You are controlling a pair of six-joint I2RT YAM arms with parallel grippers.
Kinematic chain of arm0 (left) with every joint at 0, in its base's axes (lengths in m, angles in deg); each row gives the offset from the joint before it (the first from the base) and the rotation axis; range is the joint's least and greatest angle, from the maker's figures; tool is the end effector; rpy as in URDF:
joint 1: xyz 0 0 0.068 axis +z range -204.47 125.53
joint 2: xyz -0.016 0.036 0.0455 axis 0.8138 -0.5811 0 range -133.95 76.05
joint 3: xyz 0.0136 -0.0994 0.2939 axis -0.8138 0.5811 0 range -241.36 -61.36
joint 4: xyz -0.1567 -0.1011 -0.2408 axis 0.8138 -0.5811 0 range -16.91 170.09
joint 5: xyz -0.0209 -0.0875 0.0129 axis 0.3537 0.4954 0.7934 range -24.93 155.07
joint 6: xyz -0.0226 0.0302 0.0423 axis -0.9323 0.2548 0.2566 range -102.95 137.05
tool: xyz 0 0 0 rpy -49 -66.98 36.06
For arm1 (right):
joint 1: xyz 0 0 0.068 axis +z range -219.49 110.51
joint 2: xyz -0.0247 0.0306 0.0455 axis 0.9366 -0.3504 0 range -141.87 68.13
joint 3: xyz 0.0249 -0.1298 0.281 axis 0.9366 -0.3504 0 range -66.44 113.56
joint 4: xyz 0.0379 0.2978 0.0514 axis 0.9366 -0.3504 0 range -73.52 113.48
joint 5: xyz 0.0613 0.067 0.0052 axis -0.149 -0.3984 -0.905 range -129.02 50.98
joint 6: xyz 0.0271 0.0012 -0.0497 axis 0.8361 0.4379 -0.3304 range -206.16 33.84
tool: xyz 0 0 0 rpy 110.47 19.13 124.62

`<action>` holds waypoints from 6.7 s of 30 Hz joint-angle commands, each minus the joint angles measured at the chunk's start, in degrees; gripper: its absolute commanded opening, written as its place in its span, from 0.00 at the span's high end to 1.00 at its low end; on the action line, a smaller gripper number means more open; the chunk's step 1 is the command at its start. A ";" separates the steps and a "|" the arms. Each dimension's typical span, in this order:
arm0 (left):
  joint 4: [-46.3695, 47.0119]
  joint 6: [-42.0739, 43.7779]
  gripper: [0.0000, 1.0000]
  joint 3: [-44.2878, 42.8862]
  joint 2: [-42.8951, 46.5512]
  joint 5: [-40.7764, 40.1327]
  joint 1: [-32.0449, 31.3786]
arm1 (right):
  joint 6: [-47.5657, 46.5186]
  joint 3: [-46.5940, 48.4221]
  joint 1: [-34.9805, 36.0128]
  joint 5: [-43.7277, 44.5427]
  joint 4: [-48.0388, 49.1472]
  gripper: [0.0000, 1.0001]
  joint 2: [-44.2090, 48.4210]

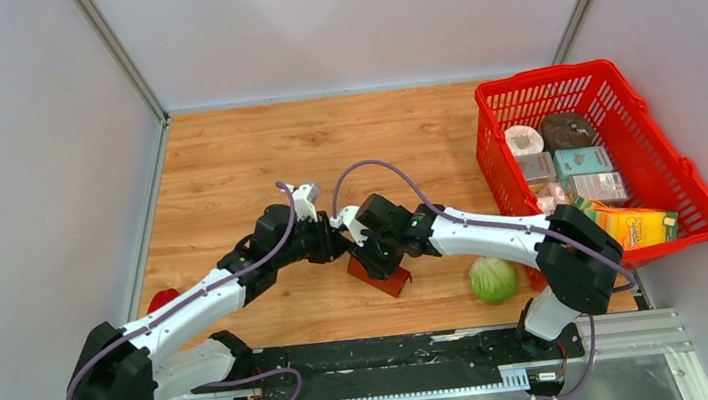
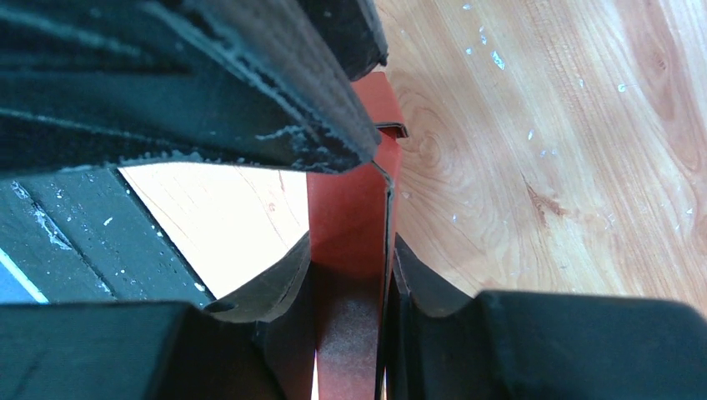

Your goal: Fold the paper box

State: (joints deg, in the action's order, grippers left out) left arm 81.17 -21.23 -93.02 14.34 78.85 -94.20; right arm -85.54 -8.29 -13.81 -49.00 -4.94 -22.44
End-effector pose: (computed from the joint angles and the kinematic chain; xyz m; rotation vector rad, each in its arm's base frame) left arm 0.1912 -0.1711 0.2321 0.1880 2.2382 -1.0416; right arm 0.1948 0.2975 0.2125 -1.3130 2.3857 0.5435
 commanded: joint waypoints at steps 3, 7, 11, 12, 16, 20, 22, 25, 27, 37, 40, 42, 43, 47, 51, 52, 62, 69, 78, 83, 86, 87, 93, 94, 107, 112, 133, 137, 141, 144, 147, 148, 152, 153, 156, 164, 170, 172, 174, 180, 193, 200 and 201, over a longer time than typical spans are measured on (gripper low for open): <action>3.22 5.58 0.71 -1.82 0.28 0.46 -2.55 | -0.36 0.91 -0.22 -0.83 2.23 0.82 -0.84; 4.01 6.38 0.71 -2.71 -0.78 1.77 -3.25 | -0.45 0.91 -0.13 -0.92 2.15 0.82 -1.02; 4.89 6.99 0.69 -2.18 -0.08 3.09 -4.04 | -0.45 0.91 -0.13 -1.01 2.23 0.82 -1.19; 4.89 7.34 0.67 -1.66 0.54 3.18 -4.13 | -0.45 0.91 -0.22 -1.01 2.23 0.82 -1.37; 6.30 8.66 0.59 0.11 1.95 2.92 -4.31 | -0.45 1.00 -0.22 -1.27 2.32 0.82 -1.37; 7.61 9.19 0.58 0.46 2.39 3.27 -4.31 | -0.45 0.91 -0.22 -1.45 2.41 0.82 -1.19; 9.71 9.02 0.58 0.81 2.91 3.79 -4.31 | -0.36 0.74 -0.22 -1.71 2.41 0.82 -1.11; 12.44 9.01 0.61 1.51 3.88 5.64 -4.31 | -0.36 0.30 -0.13 -3.02 2.76 0.82 -0.67; 13.33 9.89 0.62 1.60 4.14 8.36 -4.31 | -1.84 -0.40 -0.22 -3.55 3.37 0.82 0.21; 13.07 12.00 0.66 3.10 6.96 14.08 -4.22 | -3.44 -0.93 -1.10 -8.57 4.52 0.78 1.36; 12.72 12.27 0.68 2.75 5.82 15.75 -4.22 | -2.91 -0.58 -1.19 -8.92 4.87 0.78 1.44; 12.80 12.01 0.69 2.57 4.68 16.98 -4.22 | -2.65 -0.32 -1.01 -8.83 4.78 0.78 1.36; 13.15 11.83 0.70 2.57 4.41 17.15 -4.22 | -2.64 -0.14 -1.10 -8.13 4.61 0.78 1.27; 13.86 11.04 0.70 3.71 4.67 16.81 -4.31 | -2.73 0.39 -1.10 -6.72 3.81 0.79 0.65; 12.90 11.74 0.66 4.24 5.55 15.93 -4.31 | -1.86 0.38 -1.54 -5.67 3.90 0.78 0.30; 12.89 11.83 0.63 4.50 5.81 15.67 -4.31 | -1.42 0.38 -1.63 -5.41 4.08 0.77 0.30; 26.50 3.40 0.67 9.60 5.82 11.17 -4.31 | 0.96 -2.95 -1.72 -4.35 8.47 0.76 2.67; 23.45 6.02 0.69 7.67 4.49 12.33 -4.31 | 0.34 -3.04 -1.71 -5.67 8.21 0.76 3.11; 6.24 9.19 0.59 5.73 14.68 -0.75 -4.22 | -0.36 -2.70 -1.89 -3.83 7.25 0.76 2.33; 1.83 4.20 0.58 9.68 21.45 -10.95 -2.21 | -0.45 -0.23 -1.72 2.40 5.31 0.70 0.74; 3.39 -2.04 0.65 13.37 23.56 -12.64 0.34 | -0.45 2.05 -1.19 6.81 3.03 0.60 -1.01; 3.84 -3.28 0.65 14.25 23.92 -12.73 0.87 | -2.01 2.66 -0.93 7.68 2.24 0.60 -1.54; 5.77 -5.49 0.64 16.54 22.78 -11.86 1.40 | -0.98 3.11 1.27 9.89 -0.22 0.51 -1.28; 6.30 -5.66 0.64 16.63 21.91 -11.50 1.40 | -0.97 3.02 1.36 11.63 -0.49 0.49 -0.93; 13.05 -6.89 0.64 16.37 15.93 -7.19 1.40 | 1.05 -1.55 3.21 13.59 -0.76 0.53 4.61; 17.38 -4.88 0.64 14.79 14.17 -2.80 1.32 | -0.18 -1.81 3.21 11.82 1.62 0.76 3.99; 27.91 6.91 0.67 10.04 2.04 4.76 0.44 | -3.87 -0.14 -0.31 -1.09 3.90 0.80 2.24; 29.33 6.38 0.68 9.43 0.11 5.03 -0.53 | -3.79 -0.05 -0.22 -1.54 4.08 0.80 1.80; 29.24 6.12 0.68 9.16 -1.21 4.59 -0.97 | -3.79 -0.23 -0.31 -1.62 4.08 0.80 1.97; 28.89 6.55 0.68 9.77 -0.60 3.98 -0.97 | -3.79 -0.41 -0.31 -1.71 4.34 0.81 2.23; 26.61 7.69 0.70 9.43 0.01 3.80 -1.32 | -3.70 -0.49 -0.31 -1.45 4.34 0.81 2.23; 25.04 7.96 0.70 9.34 0.27 3.54 -1.49 | -3.61 -0.49 -0.31 -1.36 4.34 0.81 2.15; 19.23 10.50 0.66 8.19 1.59 1.17 -2.46 | -3.61 -0.32 -0.40 -1.53 4.34 0.81 2.32; 18.61 10.77 0.66 8.28 2.29 0.55 -2.64 | -3.61 -0.32 -0.31 -1.54 4.26 0.81 2.32; 17.03 11.56 0.66 8.37 2.91 -0.42 -2.90 | -3.61 -0.32 -0.40 -1.71 4.34 0.81 2.50; 14.92 11.74 0.67 8.37 2.74 -1.73 -3.78 | -3.52 -0.49 -0.31 -1.89 4.52 0.81 2.76; 15.79 11.83 0.69 8.28 2.83 -2.00 -3.96 | -3.44 -0.14 -0.40 -2.41 4.69 0.81 2.59; 15.70 11.74 0.65 7.76 2.83 -2.09 -4.04 | -3.44 -0.14 -0.40 -2.50 4.61 0.81 2.32; 15.62 11.65 0.61 7.14 3.00 -2.53 -4.04 | -3.44 -0.14 -0.48 -2.50 4.52 0.81 2.32; 15.97 11.56 0.63 6.61 3.27 -3.85 -4.04 | -3.44 -0.14 -0.31 -2.77 4.43 0.81 2.15; 15.36 12.00 0.79 6.96 2.30 -4.02 -4.66 | -3.44 -0.14 -0.40 -2.85 4.43 0.82 2.41; 10.70 13.06 0.85 6.00 1.51 -9.82 -6.77 | -3.44 0.21 -0.40 -2.42 4.26 0.82 2.32; 10.52 13.06 0.87 6.08 1.60 -10.35 -6.77 | -3.35 0.30 -0.40 -2.33 4.26 0.82 2.15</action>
State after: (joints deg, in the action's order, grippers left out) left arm 93.82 -9.67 -84.74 16.41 71.95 -100.14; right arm -88.71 -9.82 -14.38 -50.66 -2.93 -20.29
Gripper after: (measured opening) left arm 0.159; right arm 0.310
